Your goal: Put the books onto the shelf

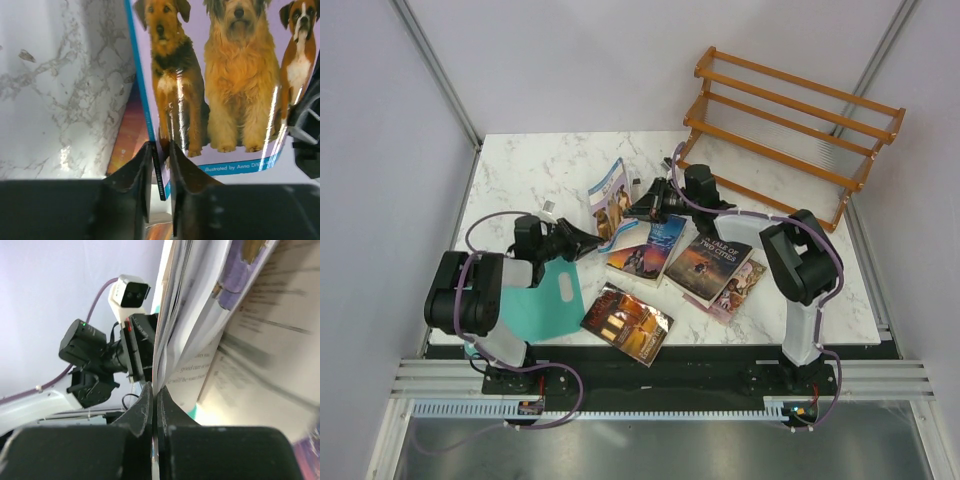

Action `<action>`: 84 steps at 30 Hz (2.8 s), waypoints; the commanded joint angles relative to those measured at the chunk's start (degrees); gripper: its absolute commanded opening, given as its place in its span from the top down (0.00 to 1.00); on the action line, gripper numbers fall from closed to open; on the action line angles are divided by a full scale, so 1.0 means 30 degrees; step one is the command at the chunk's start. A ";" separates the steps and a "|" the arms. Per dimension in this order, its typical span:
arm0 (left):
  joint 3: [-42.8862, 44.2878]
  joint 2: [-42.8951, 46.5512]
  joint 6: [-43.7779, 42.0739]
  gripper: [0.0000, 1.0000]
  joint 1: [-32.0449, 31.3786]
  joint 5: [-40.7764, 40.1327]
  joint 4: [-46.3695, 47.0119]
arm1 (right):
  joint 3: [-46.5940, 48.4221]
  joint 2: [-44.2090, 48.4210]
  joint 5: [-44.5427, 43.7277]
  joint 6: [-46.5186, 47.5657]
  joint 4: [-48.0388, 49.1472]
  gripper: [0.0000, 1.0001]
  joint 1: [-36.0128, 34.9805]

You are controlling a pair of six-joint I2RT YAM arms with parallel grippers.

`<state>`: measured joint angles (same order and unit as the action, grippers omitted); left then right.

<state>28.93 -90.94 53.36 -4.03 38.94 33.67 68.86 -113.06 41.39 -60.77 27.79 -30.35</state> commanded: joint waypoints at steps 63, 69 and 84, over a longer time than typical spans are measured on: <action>0.3890 -0.2410 0.2539 0.98 -0.4193 0.4039 0.8098 | -0.7360 0.3726 -0.2869 0.2008 -0.2969 0.06 0.2465; 0.5295 -0.5305 0.9237 0.98 -0.4193 0.4979 1.6674 | -0.8420 0.6305 -0.3101 0.1830 -0.2643 0.02 0.3494; 0.6793 -0.6866 1.1744 0.98 -0.4222 0.5155 1.9626 | -1.1440 0.7655 -0.2194 -0.3413 0.6230 0.09 0.3934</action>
<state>46.68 -111.50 86.39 -16.73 53.17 71.88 36.07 -90.80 33.36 -65.25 35.48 -18.61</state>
